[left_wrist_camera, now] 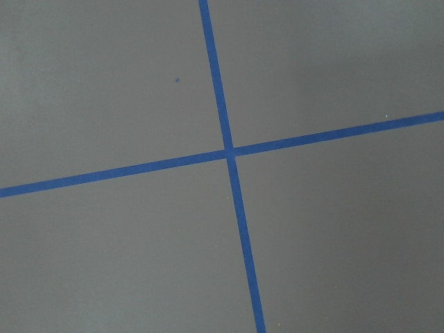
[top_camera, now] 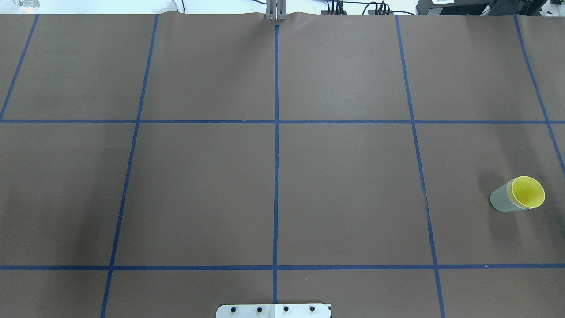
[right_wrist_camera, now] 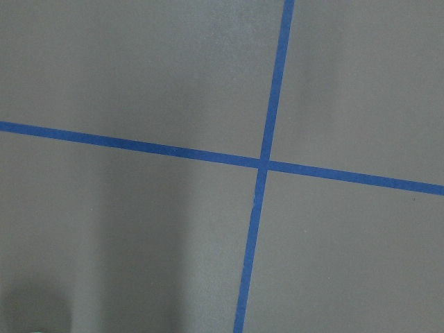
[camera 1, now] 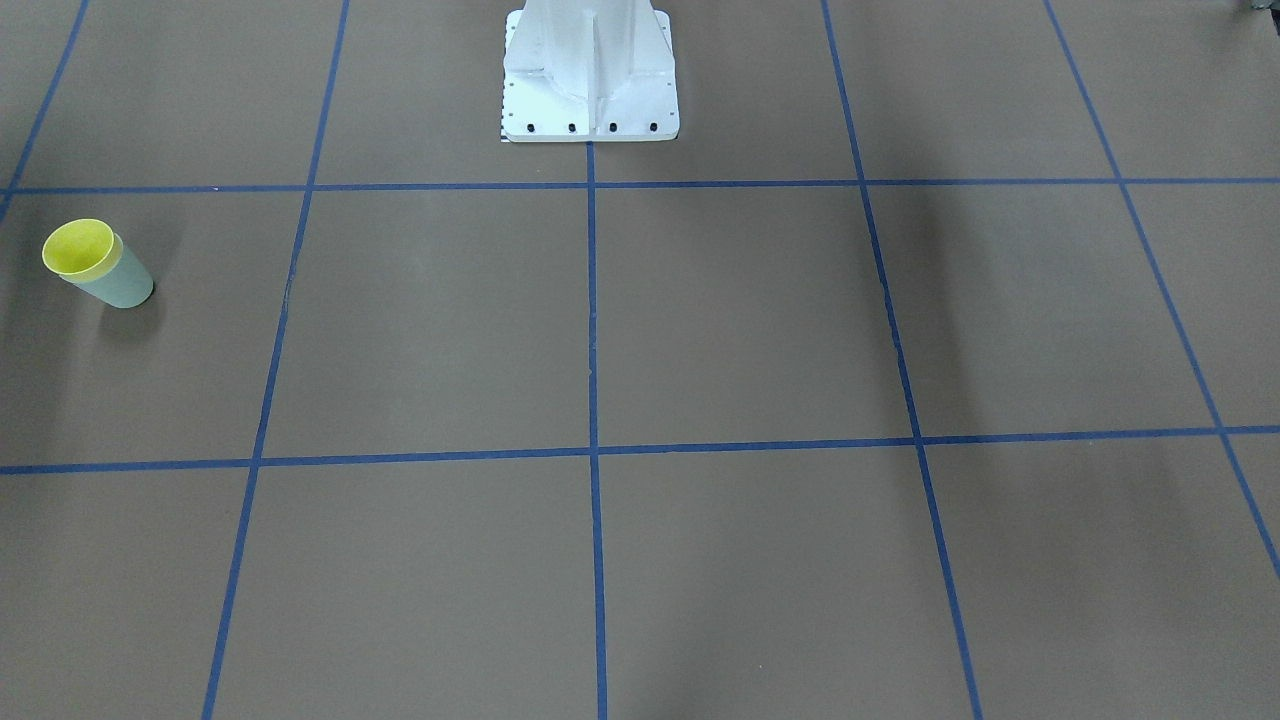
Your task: Transfer and stack yellow cup on green cup
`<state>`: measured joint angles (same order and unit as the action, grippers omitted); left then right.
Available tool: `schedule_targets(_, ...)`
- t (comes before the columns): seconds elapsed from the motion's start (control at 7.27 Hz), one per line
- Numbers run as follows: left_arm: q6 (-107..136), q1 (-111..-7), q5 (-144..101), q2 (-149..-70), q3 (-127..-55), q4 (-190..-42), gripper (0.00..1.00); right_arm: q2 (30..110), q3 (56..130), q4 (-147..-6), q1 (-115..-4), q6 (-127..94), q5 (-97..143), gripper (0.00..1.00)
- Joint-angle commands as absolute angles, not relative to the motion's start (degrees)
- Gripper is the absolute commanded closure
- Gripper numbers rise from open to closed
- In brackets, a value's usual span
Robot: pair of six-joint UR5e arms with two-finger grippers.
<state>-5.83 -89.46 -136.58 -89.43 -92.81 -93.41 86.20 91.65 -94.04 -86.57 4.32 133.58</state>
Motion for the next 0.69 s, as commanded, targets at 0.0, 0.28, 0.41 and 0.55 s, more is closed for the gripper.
schedule_targets(0.0,-5.89,-89.47,-136.76,-89.3,-92.81,-93.52,0.0,86.22,91.67,-94.04,-86.57,4.13,133.59,0.0)
schedule_targets(0.28,-5.98,-89.47,-136.58,-89.56,-92.9,-93.52,0.0,86.48,92.19,-94.04,-86.57,4.04,133.77,0.0)
schedule_targets(0.41,-6.06,-89.47,-136.5,-89.56,-92.9,-93.52,0.0,86.57,92.2,-94.04,-86.49,3.96,133.77,0.0)
schedule_targets(0.55,-6.06,-89.47,-136.49,-89.56,-92.9,-93.52,0.0,86.57,92.2,-94.04,-86.48,3.96,133.77,0.0)
